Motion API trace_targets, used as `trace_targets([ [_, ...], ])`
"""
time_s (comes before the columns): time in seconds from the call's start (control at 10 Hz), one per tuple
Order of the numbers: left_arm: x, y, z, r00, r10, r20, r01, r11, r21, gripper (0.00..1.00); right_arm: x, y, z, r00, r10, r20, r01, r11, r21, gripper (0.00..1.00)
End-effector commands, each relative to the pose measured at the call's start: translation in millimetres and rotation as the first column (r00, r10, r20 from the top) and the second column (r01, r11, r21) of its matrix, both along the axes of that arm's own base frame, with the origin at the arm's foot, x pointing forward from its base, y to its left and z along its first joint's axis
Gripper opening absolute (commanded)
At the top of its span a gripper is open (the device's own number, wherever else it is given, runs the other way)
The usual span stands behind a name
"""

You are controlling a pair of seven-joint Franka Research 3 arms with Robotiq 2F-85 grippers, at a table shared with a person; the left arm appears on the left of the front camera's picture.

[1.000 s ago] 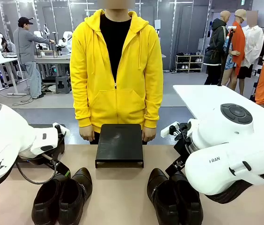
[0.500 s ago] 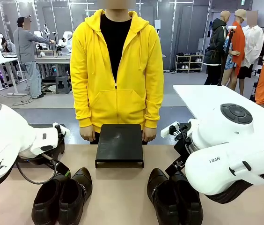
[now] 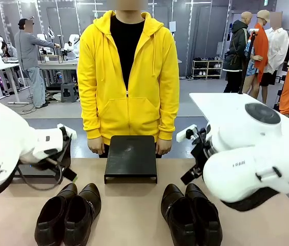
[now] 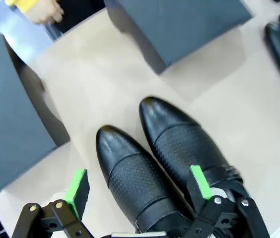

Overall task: Place the shoes on the stand as instructed by the person.
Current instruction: Pick up one pair of Shoes and place it on the Shoes Stand indicated by the person.

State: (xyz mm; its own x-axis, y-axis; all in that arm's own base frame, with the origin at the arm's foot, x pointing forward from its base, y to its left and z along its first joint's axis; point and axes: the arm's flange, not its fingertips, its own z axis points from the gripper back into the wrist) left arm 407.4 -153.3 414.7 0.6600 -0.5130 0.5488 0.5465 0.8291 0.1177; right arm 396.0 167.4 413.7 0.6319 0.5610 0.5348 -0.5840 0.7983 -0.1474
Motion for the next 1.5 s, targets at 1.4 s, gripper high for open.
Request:
trace_targets([
  [1.4,-168.5,354.7,82.5,0.984,-0.107,-0.143,-0.092,0.379,-0.921,1.00,-122.6,-371.9,89.6,0.943,0.219,-0.250,0.129,0.454,0.882,1.00],
])
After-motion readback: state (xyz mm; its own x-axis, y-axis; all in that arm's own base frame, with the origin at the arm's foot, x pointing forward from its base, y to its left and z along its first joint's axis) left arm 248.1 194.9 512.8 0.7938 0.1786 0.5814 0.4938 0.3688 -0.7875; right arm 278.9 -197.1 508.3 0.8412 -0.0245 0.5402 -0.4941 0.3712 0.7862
